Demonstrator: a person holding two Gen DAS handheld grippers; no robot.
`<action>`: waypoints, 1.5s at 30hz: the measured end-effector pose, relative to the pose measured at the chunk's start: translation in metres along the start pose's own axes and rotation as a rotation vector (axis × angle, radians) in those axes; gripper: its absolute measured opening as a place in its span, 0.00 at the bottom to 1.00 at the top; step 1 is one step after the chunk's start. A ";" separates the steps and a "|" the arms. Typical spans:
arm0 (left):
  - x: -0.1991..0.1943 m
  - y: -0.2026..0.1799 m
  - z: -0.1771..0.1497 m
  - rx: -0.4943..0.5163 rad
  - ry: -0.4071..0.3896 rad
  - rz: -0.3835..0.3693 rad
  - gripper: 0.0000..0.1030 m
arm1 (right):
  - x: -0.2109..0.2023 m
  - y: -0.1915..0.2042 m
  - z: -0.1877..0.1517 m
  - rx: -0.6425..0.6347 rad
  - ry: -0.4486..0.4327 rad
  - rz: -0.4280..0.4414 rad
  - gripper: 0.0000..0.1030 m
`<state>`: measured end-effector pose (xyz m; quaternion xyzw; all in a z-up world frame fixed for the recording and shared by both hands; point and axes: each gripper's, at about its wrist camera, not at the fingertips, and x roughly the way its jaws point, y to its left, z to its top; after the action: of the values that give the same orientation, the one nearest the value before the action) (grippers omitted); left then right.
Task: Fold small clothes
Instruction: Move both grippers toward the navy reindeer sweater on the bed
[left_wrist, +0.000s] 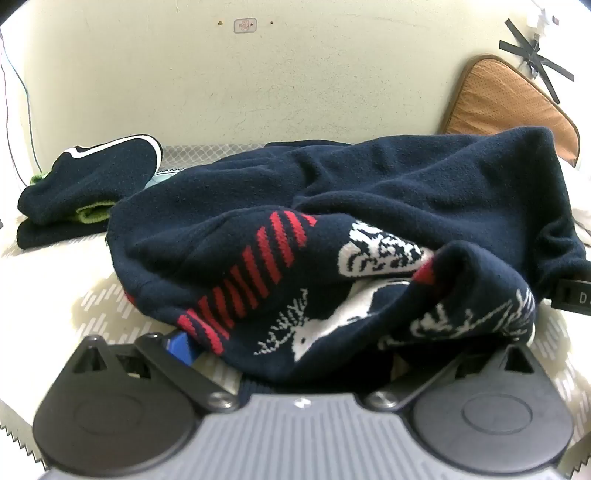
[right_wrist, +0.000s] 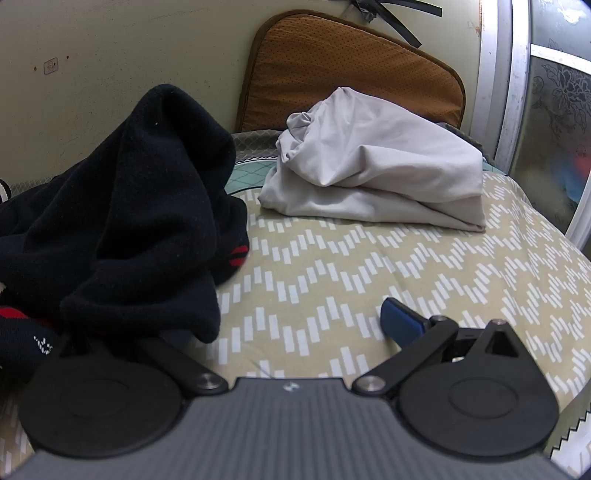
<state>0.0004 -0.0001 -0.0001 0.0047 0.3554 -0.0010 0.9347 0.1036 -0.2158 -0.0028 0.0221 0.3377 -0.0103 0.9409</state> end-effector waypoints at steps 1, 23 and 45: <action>0.000 0.000 0.000 0.001 0.003 -0.003 1.00 | 0.000 0.000 0.000 0.005 0.008 0.003 1.00; -0.017 0.010 -0.009 0.024 -0.024 -0.014 1.00 | -0.022 -0.006 -0.018 0.010 -0.005 0.005 1.00; -0.037 0.022 -0.017 0.041 -0.039 0.063 1.00 | -0.052 -0.010 -0.039 0.033 -0.038 0.078 1.00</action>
<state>-0.0388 0.0222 0.0120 0.0350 0.3369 0.0209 0.9407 0.0383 -0.2240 -0.0003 0.0507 0.3185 0.0203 0.9464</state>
